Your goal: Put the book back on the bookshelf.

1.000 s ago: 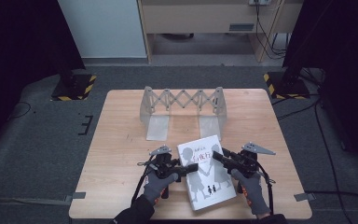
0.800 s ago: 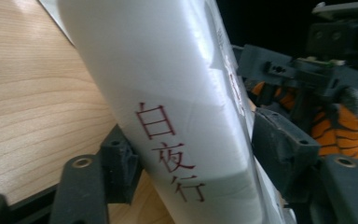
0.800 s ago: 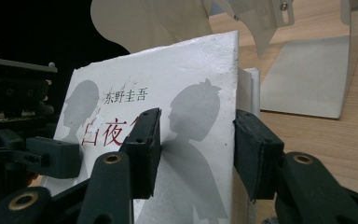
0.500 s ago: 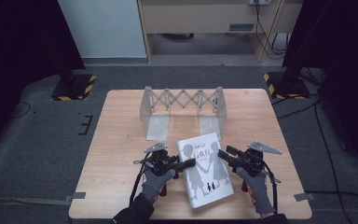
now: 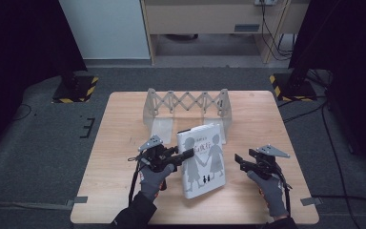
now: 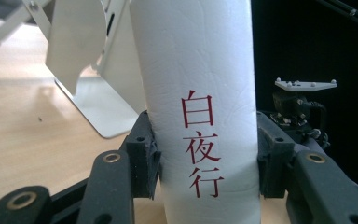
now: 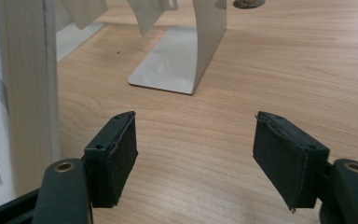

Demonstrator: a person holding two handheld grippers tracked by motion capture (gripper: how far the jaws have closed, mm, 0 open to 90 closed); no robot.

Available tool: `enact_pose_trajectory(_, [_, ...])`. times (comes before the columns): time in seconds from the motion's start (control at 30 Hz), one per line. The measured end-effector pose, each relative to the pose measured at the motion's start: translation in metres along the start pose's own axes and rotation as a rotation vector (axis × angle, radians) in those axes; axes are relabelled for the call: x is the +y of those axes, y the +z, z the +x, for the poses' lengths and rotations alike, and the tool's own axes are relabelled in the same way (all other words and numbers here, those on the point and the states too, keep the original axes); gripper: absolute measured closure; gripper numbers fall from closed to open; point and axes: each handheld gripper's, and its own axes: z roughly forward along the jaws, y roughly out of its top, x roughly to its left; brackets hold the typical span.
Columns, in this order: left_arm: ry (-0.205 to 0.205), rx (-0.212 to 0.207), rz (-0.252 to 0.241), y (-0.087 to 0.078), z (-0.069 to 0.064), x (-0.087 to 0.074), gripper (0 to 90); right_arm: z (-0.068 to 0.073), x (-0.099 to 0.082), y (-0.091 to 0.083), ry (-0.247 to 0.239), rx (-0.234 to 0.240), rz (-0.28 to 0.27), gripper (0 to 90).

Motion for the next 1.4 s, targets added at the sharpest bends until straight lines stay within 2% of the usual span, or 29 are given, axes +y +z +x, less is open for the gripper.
enact_pose_trajectory(0.1, [0.004,-0.011,0.005,-0.003,0.002,-0.002,49.6,-0.003,-0.002,0.002,0.002,-0.019,0.012,29.2])
enact_pose_trajectory(0.23, [0.032,-0.010,0.023,-0.006,0.001,-0.004,47.3,-0.007,-0.004,0.005,-0.006,-0.041,0.048,26.5])
enact_pose_trajectory(0.37, [0.049,-0.037,0.038,-0.006,0.001,-0.006,47.1,-0.009,-0.007,0.009,-0.024,-0.060,0.081,25.0])
enact_pose_trajectory(0.5, [0.084,-0.072,0.063,-0.005,-0.005,-0.012,46.7,-0.009,-0.008,0.011,-0.032,-0.060,0.099,24.3])
enact_pose_trajectory(0.57, [0.093,-0.085,0.059,-0.005,-0.007,-0.014,47.0,-0.009,-0.008,0.011,-0.032,-0.057,0.101,24.2])
enact_pose_trajectory(0.7, [0.119,-0.073,0.061,-0.006,-0.014,-0.016,47.3,-0.009,-0.009,0.012,-0.034,-0.056,0.104,23.3])
enact_pose_trajectory(0.9, [0.121,-0.062,0.060,-0.003,-0.018,-0.016,45.8,-0.010,-0.010,0.014,-0.046,-0.076,0.125,20.7])
enact_pose_trajectory(0.97, [0.118,-0.056,0.061,0.000,-0.018,-0.016,41.9,-0.010,-0.011,0.015,-0.052,-0.080,0.137,20.4])
enact_pose_trajectory(1.1, [0.118,-0.043,0.080,0.006,-0.015,-0.016,41.3,-0.010,-0.012,0.016,-0.056,-0.080,0.143,20.2])
enact_pose_trajectory(1.2, [0.079,-0.066,0.082,0.008,-0.011,-0.017,46.0,-0.011,-0.012,0.017,-0.053,-0.084,0.148,20.0])
enact_pose_trajectory(1.4, [0.123,-0.064,0.081,0.011,-0.016,-0.014,47.4,-0.012,-0.013,0.017,-0.056,-0.086,0.150,19.8])
